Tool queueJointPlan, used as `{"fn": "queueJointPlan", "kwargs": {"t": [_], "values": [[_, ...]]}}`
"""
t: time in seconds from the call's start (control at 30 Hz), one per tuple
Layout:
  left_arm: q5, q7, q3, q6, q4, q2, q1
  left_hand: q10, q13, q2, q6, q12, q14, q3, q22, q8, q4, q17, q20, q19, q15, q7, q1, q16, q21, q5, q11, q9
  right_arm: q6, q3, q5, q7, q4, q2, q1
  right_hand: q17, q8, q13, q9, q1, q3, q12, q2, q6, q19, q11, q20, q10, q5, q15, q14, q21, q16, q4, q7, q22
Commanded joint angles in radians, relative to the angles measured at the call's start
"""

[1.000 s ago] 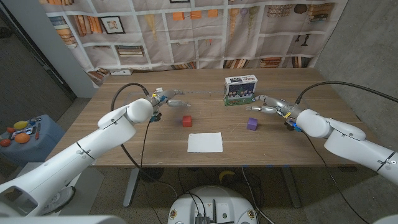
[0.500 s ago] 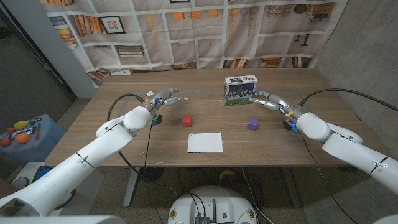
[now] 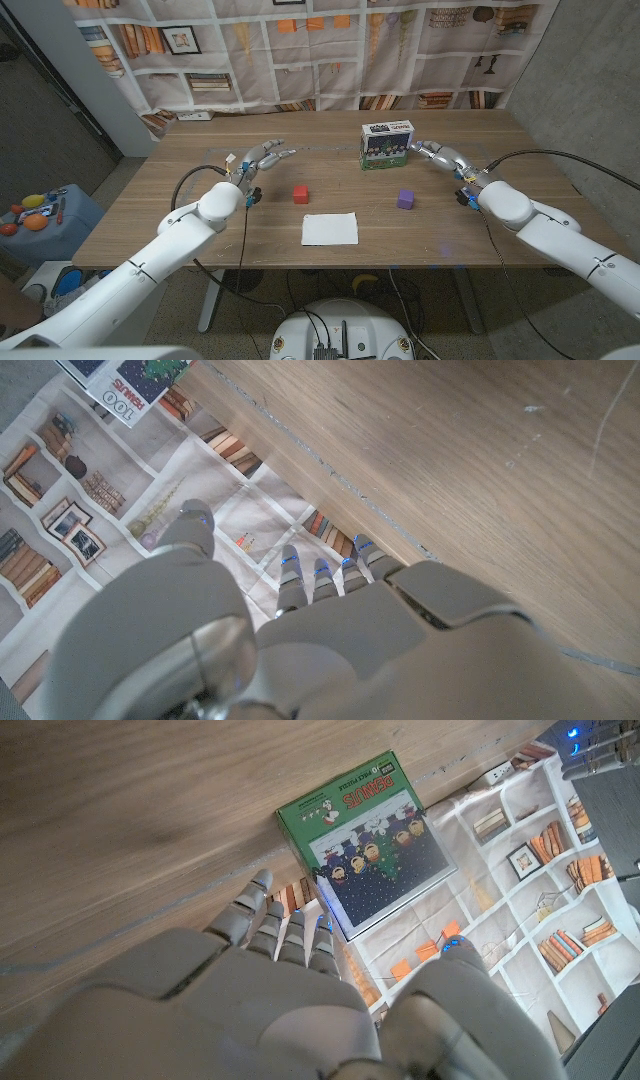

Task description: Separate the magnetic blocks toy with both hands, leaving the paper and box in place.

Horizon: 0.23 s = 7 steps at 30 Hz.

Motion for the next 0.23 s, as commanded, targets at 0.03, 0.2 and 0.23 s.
{"fn": "queueJointPlan", "kwargs": {"t": [0.03, 0.2, 0.23], "values": [[-0.055, 0.064, 0.012, -0.132, 0.073, -0.044, 0.004, 0.006, -0.001, 0.019, -0.005, 0.003, 0.012, 0.007, 0.002, -0.003, 0.003, 0.003, -0.009, 0.001, -0.002, 0.003, -0.004, 0.001, 0.004, 0.0, 0.002, 0.002, 0.085, 0.018, 0.114, 0.0, 0.083, 0.054, 0.006, -0.001, -0.008, 0.0, 0.001, -0.007, 0.004, -0.003, 0.007, 0.006, 0.009, 0.003, 0.0, 0.011, -0.005, -0.002, 0.006, -0.001, -0.004, 0.007, 0.007, -0.001], [-0.067, 0.079, 0.015, -0.187, 0.105, -0.065, 0.007, 0.014, -0.001, 0.062, -0.003, 0.0, 0.019, 0.012, 0.003, -0.004, 0.022, 0.006, -0.003, 0.01, 0.0, 0.006, -0.034, 0.002, 0.003, -0.002, 0.008, 0.002, 0.109, 0.011, 0.156, 0.023, 0.125, 0.078, 0.019, -0.005, -0.016, -0.001, 0.0, -0.012, 0.007, -0.008, 0.022, 0.006, 0.009, 0.006, 0.0, 0.011, -0.008, 0.003, 0.01, -0.004, -0.005, 0.011, 0.008, -0.001], [-0.064, 0.083, 0.016, -0.187, 0.105, -0.063, 0.008, 0.014, -0.001, 0.064, -0.002, 0.0, 0.02, 0.012, 0.003, -0.003, 0.023, 0.006, -0.002, 0.01, 0.0, 0.007, -0.035, 0.001, 0.003, -0.002, 0.008, 0.002, 0.12, 0.009, 0.163, 0.03, 0.136, 0.084, 0.024, -0.005, -0.016, -0.001, 0.0, -0.012, 0.008, -0.009, 0.024, 0.006, 0.009, 0.007, 0.0, 0.011, -0.009, 0.003, 0.01, -0.004, -0.005, 0.012, 0.008, -0.001]]}}
